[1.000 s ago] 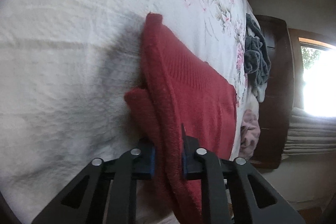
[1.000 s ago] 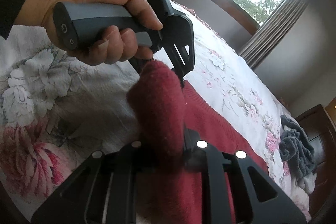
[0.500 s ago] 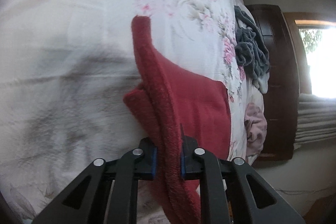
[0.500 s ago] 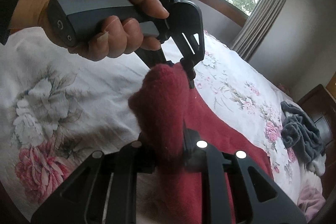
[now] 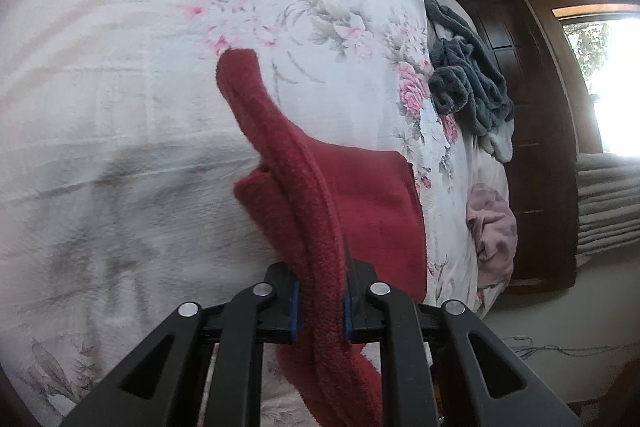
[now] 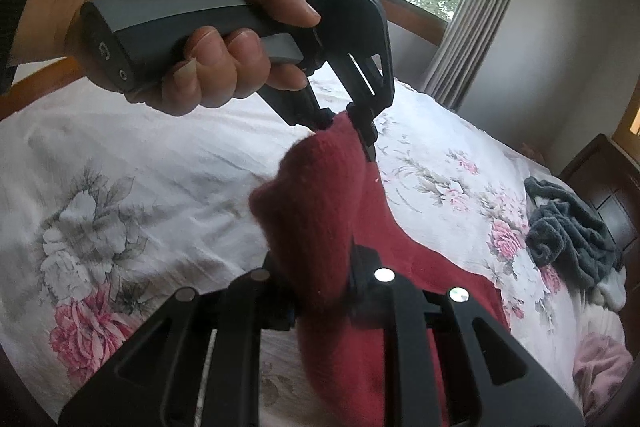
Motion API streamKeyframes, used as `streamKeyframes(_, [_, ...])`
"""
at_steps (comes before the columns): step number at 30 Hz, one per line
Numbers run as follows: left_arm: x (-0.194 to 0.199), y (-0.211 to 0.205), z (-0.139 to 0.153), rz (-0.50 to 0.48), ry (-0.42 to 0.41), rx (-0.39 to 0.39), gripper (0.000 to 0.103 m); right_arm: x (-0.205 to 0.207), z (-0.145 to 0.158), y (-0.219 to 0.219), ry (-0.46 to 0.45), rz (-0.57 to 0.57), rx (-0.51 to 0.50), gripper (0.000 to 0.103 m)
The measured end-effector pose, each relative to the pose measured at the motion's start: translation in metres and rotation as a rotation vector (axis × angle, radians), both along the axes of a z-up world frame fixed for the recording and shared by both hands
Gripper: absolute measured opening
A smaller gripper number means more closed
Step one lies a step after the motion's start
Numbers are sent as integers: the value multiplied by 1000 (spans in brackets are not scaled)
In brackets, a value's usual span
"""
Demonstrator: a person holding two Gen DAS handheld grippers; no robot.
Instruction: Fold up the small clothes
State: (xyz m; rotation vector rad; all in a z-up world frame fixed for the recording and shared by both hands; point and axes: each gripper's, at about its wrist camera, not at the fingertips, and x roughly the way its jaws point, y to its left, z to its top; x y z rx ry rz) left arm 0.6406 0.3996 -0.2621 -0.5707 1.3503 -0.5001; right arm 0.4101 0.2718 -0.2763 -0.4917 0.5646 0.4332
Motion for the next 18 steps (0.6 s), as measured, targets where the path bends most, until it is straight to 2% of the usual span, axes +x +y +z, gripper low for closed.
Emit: streamKeyframes(18, [5,-87,50,-73,-37,133,14,7,29,-75,41,-108,135,15])
